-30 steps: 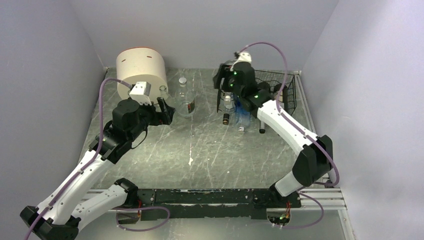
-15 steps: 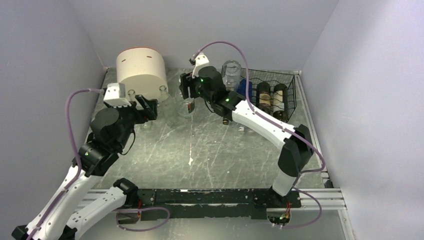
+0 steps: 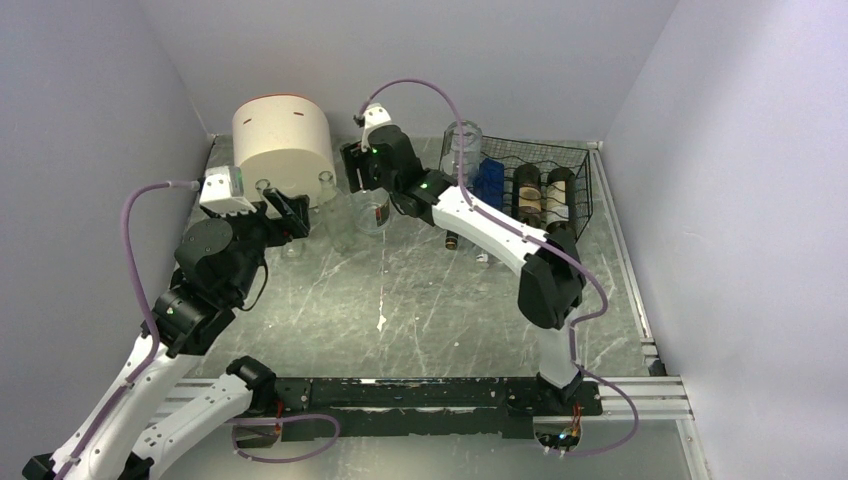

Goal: Put the wine bottle on the wine rack

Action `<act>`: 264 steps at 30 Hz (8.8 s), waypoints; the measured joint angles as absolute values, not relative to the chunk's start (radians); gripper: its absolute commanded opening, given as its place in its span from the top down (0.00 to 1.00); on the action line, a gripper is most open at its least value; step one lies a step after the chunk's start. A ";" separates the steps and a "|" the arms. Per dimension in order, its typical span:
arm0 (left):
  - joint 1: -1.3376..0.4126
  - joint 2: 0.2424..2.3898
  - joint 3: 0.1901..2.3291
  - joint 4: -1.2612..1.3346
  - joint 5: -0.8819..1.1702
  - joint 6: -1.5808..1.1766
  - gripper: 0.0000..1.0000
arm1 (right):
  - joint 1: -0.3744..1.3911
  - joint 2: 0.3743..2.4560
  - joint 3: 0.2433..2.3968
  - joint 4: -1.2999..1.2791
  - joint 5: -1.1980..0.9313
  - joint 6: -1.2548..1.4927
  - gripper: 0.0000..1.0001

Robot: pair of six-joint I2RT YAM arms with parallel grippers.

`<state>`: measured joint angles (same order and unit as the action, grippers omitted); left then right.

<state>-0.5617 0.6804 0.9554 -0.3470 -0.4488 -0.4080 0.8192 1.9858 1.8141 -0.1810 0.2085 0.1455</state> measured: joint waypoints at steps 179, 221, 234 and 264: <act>-0.553 0.876 0.749 -0.150 -0.025 -0.504 0.16 | 0.921 1.115 0.954 -0.394 0.377 0.204 1.00; -0.553 0.794 0.767 -0.148 -0.022 -0.433 0.15 | 0.247 1.677 1.326 -0.422 0.062 0.488 0.55; -0.553 0.808 0.768 -0.149 -0.022 -0.433 0.15 | 0.245 1.625 1.334 -0.394 0.049 0.428 0.15; -0.553 0.803 1.177 -0.284 -0.243 -0.256 0.15 | 0.426 1.206 1.200 -0.174 -0.203 0.300 0.24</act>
<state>-0.5526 0.8032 1.1770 -0.2844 -0.2432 -0.2562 0.4259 1.2060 1.1995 -0.1738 -0.2028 0.3004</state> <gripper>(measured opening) 0.850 0.757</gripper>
